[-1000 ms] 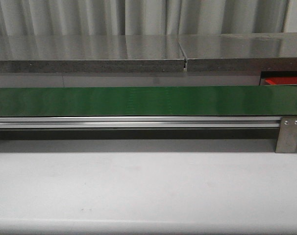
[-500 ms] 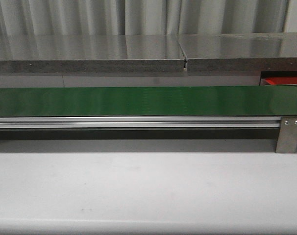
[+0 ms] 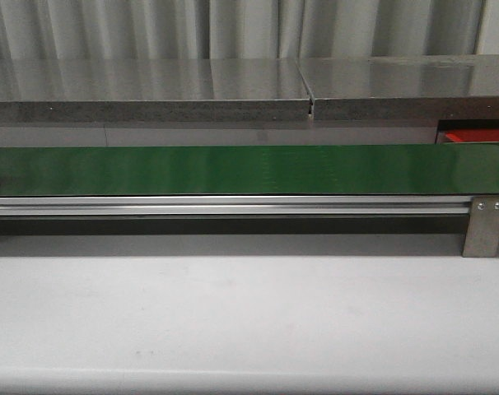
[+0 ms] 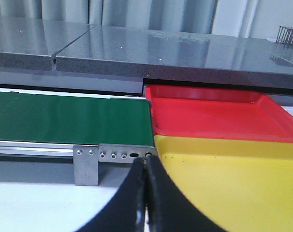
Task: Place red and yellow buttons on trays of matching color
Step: 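Move the left gripper back and grasp a red button, then place the red button on the green conveyor and release it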
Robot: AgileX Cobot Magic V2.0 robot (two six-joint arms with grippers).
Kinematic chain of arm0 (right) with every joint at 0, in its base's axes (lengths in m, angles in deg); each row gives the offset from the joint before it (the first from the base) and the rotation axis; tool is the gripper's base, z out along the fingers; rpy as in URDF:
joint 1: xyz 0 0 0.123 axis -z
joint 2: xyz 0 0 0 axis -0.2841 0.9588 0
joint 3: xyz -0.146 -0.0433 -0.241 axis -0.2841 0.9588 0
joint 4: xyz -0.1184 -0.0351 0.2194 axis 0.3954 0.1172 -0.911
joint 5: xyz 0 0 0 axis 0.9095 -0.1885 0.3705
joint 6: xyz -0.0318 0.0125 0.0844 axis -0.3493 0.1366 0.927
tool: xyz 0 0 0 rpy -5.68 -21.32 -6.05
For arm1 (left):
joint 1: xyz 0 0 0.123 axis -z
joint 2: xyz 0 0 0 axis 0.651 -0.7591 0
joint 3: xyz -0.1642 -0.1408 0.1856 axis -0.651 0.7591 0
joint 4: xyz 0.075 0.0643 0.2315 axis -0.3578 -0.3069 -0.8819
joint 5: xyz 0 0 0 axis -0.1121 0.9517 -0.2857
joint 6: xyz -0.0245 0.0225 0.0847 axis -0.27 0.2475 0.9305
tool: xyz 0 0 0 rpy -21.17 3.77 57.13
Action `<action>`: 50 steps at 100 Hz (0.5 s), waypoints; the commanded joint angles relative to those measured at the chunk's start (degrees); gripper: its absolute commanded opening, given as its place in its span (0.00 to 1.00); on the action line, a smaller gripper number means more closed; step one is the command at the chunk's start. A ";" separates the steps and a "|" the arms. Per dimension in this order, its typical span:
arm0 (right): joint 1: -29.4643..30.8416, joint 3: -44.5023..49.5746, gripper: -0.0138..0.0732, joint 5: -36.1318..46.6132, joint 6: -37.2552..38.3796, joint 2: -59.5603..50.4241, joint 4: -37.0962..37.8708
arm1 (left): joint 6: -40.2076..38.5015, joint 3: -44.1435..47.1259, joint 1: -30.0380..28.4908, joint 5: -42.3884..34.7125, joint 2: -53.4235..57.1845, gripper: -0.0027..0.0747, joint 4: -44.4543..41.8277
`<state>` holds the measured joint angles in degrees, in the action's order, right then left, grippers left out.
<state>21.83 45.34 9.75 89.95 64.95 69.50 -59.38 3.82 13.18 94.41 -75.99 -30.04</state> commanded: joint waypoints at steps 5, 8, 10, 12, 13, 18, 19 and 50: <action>0.28 -1.21 0.08 4.26 -0.07 -1.16 0.78 | -4.17 -1.53 -0.11 -2.00 1.55 0.72 0.86; 0.28 -1.21 0.08 4.26 -0.07 -1.16 0.78 | -4.67 -1.53 -0.11 -2.00 1.28 0.72 0.86; 0.28 -1.21 0.08 4.26 -0.07 -1.16 0.78 | -5.13 -1.53 -0.11 -2.00 0.89 0.72 0.86; 0.28 -1.21 0.08 4.26 -0.07 -1.16 0.78 | -5.59 -1.53 -0.11 -2.00 0.63 0.72 0.86; 0.28 -1.21 0.08 4.26 -0.07 -1.16 0.78 | -5.70 -1.53 -0.11 -2.00 0.65 0.72 0.86; 0.28 -1.21 0.08 4.26 -0.07 -1.16 0.78 | -6.07 -1.53 -0.11 -2.12 0.16 0.72 0.86; 0.28 -1.21 0.08 4.26 -0.07 -1.16 0.78 | -6.23 -1.53 -0.11 -2.17 -0.05 0.72 0.86; 0.28 -1.21 0.08 4.26 -0.07 -1.16 0.78 | -8.69 -1.53 -0.11 -4.32 -1.94 0.71 0.88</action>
<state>21.83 45.34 9.75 89.95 64.95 69.50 -67.01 3.82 13.18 91.20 -80.06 -30.04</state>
